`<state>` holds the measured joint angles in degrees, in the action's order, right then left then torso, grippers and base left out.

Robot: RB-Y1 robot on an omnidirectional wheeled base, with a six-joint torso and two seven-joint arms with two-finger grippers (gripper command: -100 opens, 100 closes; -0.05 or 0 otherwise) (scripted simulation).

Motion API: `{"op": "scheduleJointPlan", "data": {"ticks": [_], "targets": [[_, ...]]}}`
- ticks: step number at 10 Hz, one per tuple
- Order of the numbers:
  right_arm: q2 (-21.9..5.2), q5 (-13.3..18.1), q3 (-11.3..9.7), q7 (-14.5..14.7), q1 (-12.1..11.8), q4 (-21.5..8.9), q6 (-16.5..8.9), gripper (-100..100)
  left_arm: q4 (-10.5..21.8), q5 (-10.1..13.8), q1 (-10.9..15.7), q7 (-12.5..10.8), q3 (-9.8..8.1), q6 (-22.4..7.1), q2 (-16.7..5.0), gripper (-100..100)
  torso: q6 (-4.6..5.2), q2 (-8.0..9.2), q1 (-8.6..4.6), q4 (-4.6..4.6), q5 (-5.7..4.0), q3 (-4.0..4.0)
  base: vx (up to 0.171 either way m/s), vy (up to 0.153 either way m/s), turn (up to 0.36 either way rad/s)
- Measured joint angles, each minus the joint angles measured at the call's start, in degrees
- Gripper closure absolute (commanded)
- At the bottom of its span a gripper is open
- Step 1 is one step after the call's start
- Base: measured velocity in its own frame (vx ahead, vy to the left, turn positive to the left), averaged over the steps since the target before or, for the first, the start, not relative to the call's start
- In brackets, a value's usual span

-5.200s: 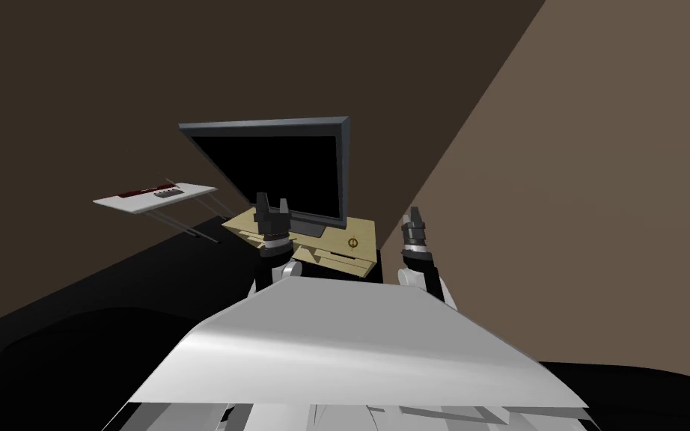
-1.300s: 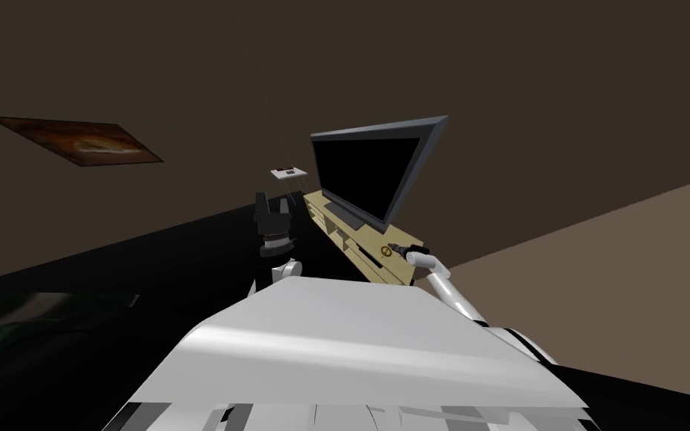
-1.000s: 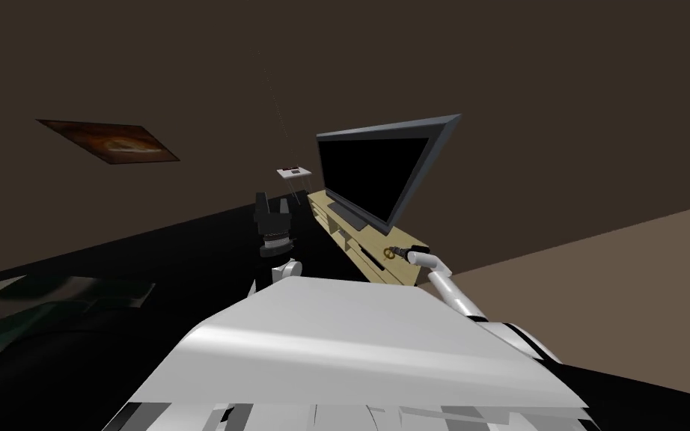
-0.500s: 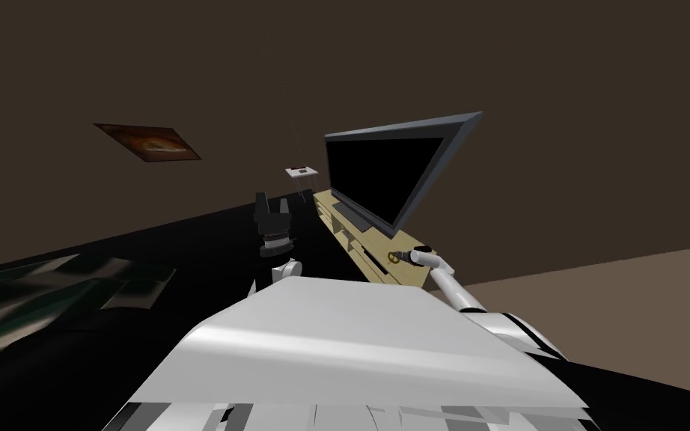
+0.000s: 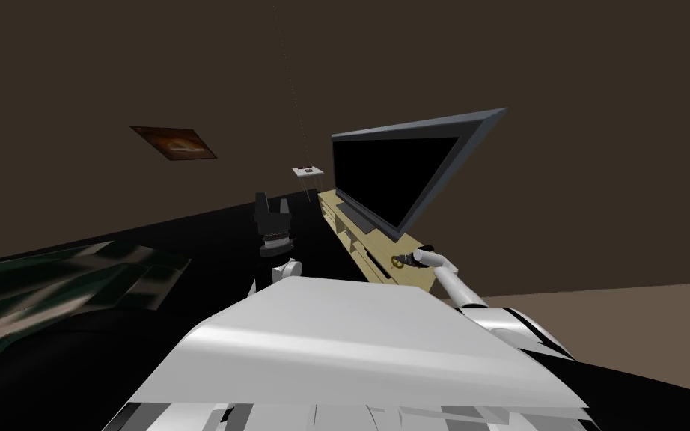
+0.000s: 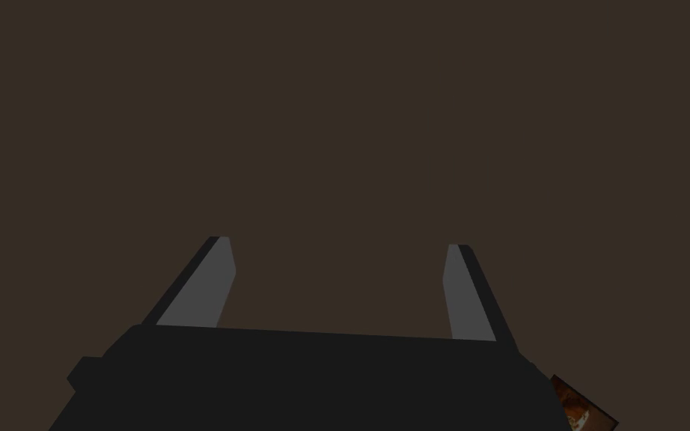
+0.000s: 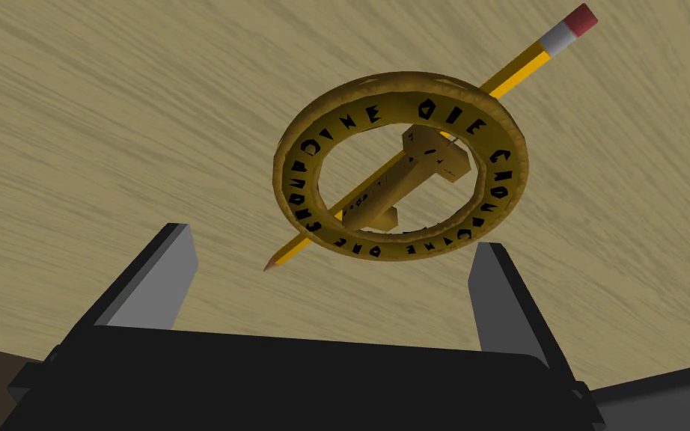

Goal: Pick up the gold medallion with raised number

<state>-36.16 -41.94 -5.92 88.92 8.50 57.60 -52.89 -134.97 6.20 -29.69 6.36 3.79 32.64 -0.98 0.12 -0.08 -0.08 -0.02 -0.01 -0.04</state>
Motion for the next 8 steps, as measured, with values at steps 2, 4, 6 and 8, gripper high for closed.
{"op": "scheduleJointPlan", "data": {"ticks": [2,4,6,8], "targets": [[-0.99,-1.29,-0.21,2.86,1.46,-3.02,-2.98,-100,0.00,0.00,0.00,0.00,0.00,0.00,0.00,0,-0.03,-0.06,-0.02,0.00,0.00,-0.03,0.029,-0.017,0.139],[-1.50,-1.84,-0.43,4.32,2.24,-4.50,-5.64,-100,0.00,0.00,0.00,0.00,0.00,0.00,0.00,0,-0.02,-0.03,0.00,0.00,0.00,-0.01,0.026,-0.013,0.127],[-2.30,-2.83,-0.65,6.63,3.33,-6.86,-8.77,-100,0.00,0.00,0.00,0.00,0.00,0.00,0.00,0,-0.01,-0.06,-0.01,-0.01,0.00,-0.03,0.028,-0.013,0.094],[-2.52,-3.53,-0.77,8.59,4.54,-9.67,-9.91,-100,0.00,0.00,0.00,0.00,0.00,0.00,0.00,0,0.00,-0.02,0.01,0.00,0.00,-0.01,0.023,-0.011,0.067]]}}
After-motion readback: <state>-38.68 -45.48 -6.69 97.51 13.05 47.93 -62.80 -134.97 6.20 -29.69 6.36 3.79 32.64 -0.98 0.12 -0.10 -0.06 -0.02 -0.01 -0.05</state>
